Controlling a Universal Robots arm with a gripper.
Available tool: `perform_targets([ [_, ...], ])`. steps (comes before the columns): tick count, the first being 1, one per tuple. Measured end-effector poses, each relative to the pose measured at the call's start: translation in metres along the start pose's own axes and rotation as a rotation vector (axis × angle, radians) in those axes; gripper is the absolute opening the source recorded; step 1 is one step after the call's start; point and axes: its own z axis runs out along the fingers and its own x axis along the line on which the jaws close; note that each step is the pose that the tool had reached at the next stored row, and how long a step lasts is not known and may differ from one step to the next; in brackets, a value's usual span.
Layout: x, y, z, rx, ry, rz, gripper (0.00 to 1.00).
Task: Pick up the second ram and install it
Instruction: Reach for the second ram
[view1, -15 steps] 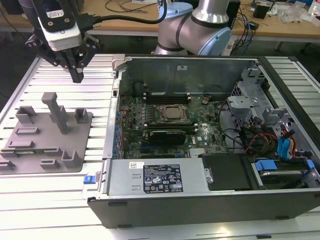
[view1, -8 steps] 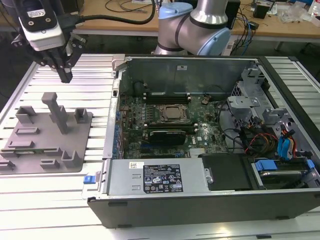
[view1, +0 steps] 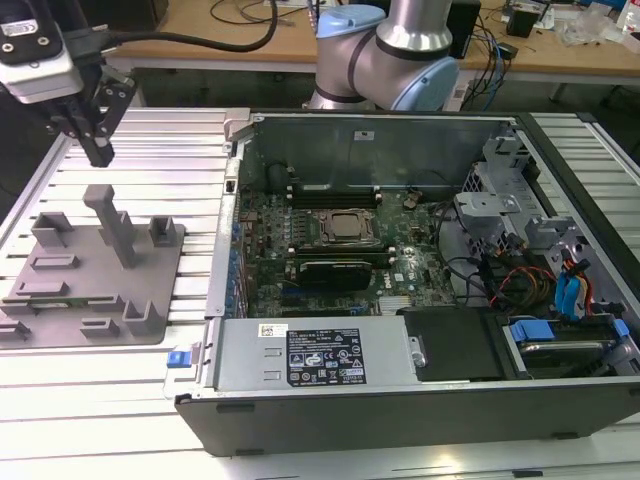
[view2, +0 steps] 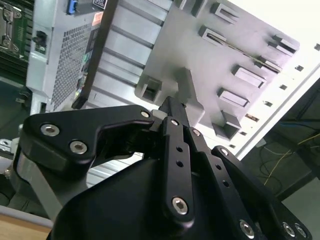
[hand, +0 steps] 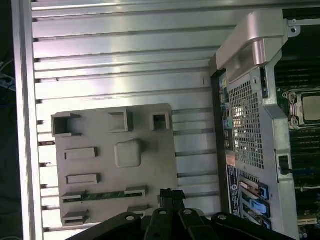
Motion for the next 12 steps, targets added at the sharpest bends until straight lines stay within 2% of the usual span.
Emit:
perform_targets([
  [4, 0.0123, -0.0012, 0.0023, 0.0, 0.0, 0.0, 0.08],
  [7, 0.0249, -0.0029, 0.0054, -0.0001, -0.0001, 0.0, 0.08],
  [12, 0.0351, -0.0072, 0.0114, 0.0, 0.0, 0.0, 0.08],
])
